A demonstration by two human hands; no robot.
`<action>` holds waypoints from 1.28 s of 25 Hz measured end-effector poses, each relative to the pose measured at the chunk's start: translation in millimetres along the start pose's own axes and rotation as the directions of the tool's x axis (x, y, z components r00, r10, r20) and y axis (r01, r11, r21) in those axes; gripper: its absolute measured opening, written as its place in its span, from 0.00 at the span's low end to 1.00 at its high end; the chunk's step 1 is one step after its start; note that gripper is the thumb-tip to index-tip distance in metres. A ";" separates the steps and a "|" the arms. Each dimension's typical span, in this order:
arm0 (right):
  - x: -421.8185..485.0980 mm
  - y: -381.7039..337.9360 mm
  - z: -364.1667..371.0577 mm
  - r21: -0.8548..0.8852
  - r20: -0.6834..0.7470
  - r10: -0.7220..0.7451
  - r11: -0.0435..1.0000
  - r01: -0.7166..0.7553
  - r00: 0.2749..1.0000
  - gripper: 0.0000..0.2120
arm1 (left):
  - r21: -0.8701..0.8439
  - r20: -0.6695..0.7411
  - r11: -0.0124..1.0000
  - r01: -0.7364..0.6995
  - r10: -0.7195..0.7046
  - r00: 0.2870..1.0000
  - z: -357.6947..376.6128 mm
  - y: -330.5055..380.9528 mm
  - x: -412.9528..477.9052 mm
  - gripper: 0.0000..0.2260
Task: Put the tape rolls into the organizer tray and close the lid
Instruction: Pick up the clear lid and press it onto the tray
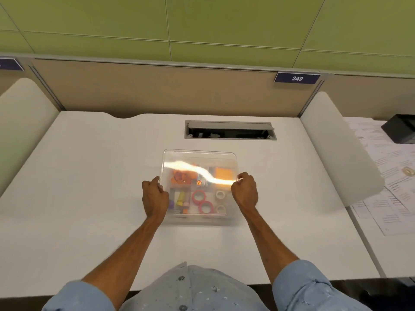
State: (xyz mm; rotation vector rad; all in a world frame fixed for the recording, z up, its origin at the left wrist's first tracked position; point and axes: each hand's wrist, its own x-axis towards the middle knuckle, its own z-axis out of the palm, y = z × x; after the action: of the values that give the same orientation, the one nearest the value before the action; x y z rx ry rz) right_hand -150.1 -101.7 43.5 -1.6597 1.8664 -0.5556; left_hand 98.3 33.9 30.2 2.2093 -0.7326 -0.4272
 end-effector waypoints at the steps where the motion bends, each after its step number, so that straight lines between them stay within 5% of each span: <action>1: 0.5 4.1 1.2 -0.015 0.013 -0.001 1.000 0.001 1.000 0.18 | 0.026 0.007 1.000 -0.002 0.002 1.000 2.0 -1.6 2.1 0.21; 10: 0.4 18.3 6.9 -0.081 0.018 -0.051 0.995 0.052 0.999 0.20 | 0.080 0.044 0.997 0.025 -0.028 0.999 20.0 -8.2 3.1 0.17; 26: 20.7 43.6 18.0 0.110 0.074 0.013 0.994 -0.021 0.997 0.19 | 0.105 0.131 0.994 -0.021 0.007 0.991 26.3 -18.6 7.7 0.19; 32: -10.2 38.3 21.8 -0.052 -0.176 -0.177 0.984 0.171 0.968 0.18 | 0.094 0.140 0.995 -0.028 0.015 0.990 23.2 -21.2 0.4 0.22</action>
State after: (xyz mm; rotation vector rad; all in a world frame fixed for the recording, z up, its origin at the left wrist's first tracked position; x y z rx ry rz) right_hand -163.7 -84.7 3.9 -1.8634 1.8757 -0.7716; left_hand 94.6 32.4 -0.9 2.2757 -0.8671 -0.5500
